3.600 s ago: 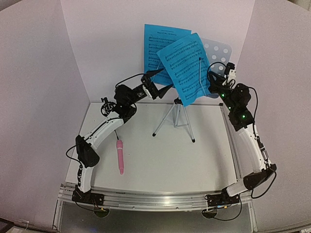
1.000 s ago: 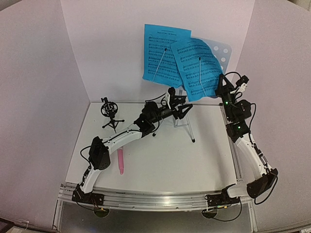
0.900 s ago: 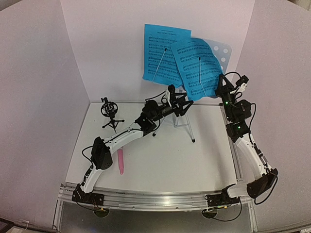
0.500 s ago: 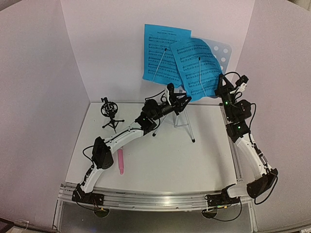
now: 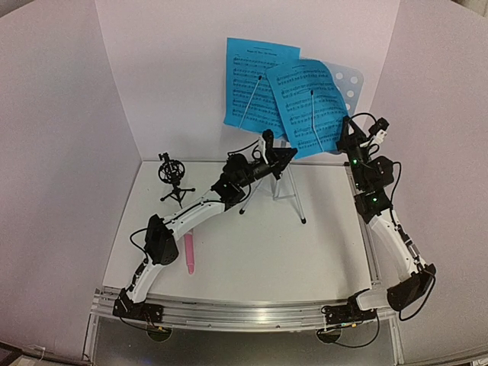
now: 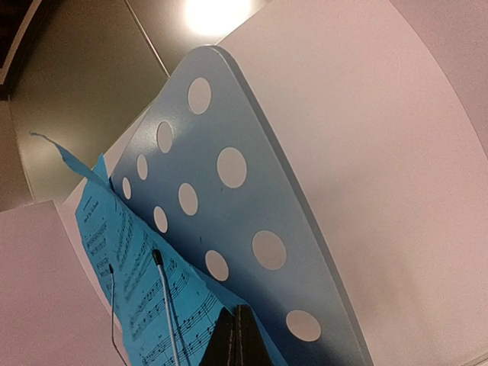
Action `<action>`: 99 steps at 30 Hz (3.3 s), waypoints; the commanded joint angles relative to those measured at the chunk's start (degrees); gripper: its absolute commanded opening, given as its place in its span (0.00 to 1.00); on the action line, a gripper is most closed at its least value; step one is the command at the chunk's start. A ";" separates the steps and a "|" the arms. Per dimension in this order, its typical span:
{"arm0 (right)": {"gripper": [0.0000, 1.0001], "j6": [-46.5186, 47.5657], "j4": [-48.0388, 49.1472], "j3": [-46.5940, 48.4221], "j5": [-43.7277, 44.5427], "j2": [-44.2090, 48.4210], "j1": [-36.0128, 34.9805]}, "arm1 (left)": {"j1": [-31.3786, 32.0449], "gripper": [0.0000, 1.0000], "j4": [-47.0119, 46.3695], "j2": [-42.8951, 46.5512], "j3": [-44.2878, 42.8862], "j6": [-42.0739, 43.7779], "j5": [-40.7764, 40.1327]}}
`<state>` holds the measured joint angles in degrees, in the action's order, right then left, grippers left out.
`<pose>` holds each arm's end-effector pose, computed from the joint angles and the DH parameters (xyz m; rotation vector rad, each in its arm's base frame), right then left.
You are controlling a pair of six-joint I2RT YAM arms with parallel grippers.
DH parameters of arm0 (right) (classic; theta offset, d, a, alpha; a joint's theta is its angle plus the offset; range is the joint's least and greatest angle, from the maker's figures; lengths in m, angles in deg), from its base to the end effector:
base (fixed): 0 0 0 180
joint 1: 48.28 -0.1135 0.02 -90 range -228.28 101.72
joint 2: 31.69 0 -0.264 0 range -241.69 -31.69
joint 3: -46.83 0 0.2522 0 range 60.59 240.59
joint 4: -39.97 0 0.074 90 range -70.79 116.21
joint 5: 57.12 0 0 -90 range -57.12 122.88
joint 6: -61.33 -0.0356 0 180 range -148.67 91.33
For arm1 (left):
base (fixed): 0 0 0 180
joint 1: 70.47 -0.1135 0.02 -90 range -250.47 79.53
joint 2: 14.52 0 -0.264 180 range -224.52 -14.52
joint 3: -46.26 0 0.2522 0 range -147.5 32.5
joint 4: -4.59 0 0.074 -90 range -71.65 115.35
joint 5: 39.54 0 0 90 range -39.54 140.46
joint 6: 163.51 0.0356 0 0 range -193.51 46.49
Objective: Set up the instrument practice props
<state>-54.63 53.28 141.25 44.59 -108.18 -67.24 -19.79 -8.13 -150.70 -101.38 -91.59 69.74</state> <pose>0.2779 0.0878 0.5043 0.2524 1.0256 0.6066 0.3431 -0.4374 0.3905 0.6529 1.0863 -1.2414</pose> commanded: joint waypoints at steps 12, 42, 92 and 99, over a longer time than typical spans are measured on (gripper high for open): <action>0.00 5.10 2.14 1.09 -4.34 0.42 -0.17 | -3.64 0.00 12.72 6.76 -7.15 9.31 -1.91; 0.00 8.45 6.66 -4.20 -1.50 3.05 -0.16 | -5.16 0.00 13.65 4.39 -14.15 23.83 -1.39; 0.00 18.91 1.90 -7.45 -1.94 7.25 1.61 | -5.06 0.00 12.34 1.13 -12.31 23.46 0.66; 0.00 19.78 1.74 -7.67 -0.98 8.17 1.92 | -5.06 0.00 11.76 -0.74 -14.95 24.16 -0.87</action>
<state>-36.14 54.13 133.10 41.78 -102.46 -65.93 -24.53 6.53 -149.98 -112.88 -67.76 70.80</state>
